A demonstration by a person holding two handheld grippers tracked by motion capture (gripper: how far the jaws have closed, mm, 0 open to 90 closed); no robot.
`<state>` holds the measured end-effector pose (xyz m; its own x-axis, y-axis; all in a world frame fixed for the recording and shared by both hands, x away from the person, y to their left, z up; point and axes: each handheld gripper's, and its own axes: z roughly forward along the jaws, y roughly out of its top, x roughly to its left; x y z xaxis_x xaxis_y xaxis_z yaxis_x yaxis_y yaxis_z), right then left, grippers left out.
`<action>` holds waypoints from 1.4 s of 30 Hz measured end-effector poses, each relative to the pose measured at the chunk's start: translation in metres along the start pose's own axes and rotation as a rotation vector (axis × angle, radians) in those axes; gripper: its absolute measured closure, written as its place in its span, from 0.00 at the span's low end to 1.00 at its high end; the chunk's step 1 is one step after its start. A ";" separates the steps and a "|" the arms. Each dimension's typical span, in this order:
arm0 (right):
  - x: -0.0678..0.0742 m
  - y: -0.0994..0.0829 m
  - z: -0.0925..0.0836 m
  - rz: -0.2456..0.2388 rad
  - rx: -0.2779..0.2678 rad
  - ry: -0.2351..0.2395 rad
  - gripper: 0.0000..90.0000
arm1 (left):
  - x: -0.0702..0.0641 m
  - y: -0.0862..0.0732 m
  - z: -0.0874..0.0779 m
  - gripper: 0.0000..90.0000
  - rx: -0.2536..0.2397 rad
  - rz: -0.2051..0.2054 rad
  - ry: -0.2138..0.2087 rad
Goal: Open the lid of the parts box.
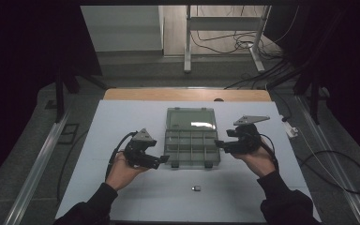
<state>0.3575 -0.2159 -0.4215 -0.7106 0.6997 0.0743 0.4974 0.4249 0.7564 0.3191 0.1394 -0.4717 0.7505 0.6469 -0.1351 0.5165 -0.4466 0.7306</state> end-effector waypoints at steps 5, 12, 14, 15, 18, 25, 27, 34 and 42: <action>0.003 -0.005 -0.005 0.007 0.011 -0.001 0.29 | 0.000 -0.004 -0.008 0.15 -0.006 -0.007 0.017; 0.006 -0.014 -0.014 0.018 0.008 -0.009 0.23 | -0.002 -0.009 -0.019 0.08 -0.015 -0.023 0.026; 0.008 -0.017 -0.017 0.014 0.010 -0.007 0.23 | -0.001 -0.012 -0.022 0.07 -0.015 -0.028 0.028; 0.009 -0.019 -0.018 0.008 0.012 -0.007 0.22 | -0.001 -0.012 -0.023 0.07 -0.016 -0.033 0.031; 0.011 -0.023 -0.022 0.001 0.017 -0.007 0.21 | -0.001 -0.016 -0.028 0.05 -0.014 -0.031 0.040; 0.014 -0.033 -0.030 0.000 0.009 -0.004 0.19 | -0.002 -0.026 -0.041 0.02 -0.010 -0.031 0.073; 0.015 -0.036 -0.032 0.002 0.006 -0.003 0.17 | -0.002 -0.031 -0.045 0.02 -0.010 -0.031 0.084; 0.019 -0.045 -0.036 0.005 0.014 0.007 0.12 | -0.004 -0.044 -0.057 0.00 -0.028 -0.031 0.106; 0.022 -0.057 -0.044 0.014 0.018 0.013 0.08 | -0.008 -0.057 -0.071 0.00 -0.049 -0.040 0.119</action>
<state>0.2917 -0.2502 -0.4347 -0.7096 0.6983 0.0936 0.5162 0.4249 0.7436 0.2546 0.2035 -0.4649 0.6743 0.7333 -0.0867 0.5220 -0.3903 0.7584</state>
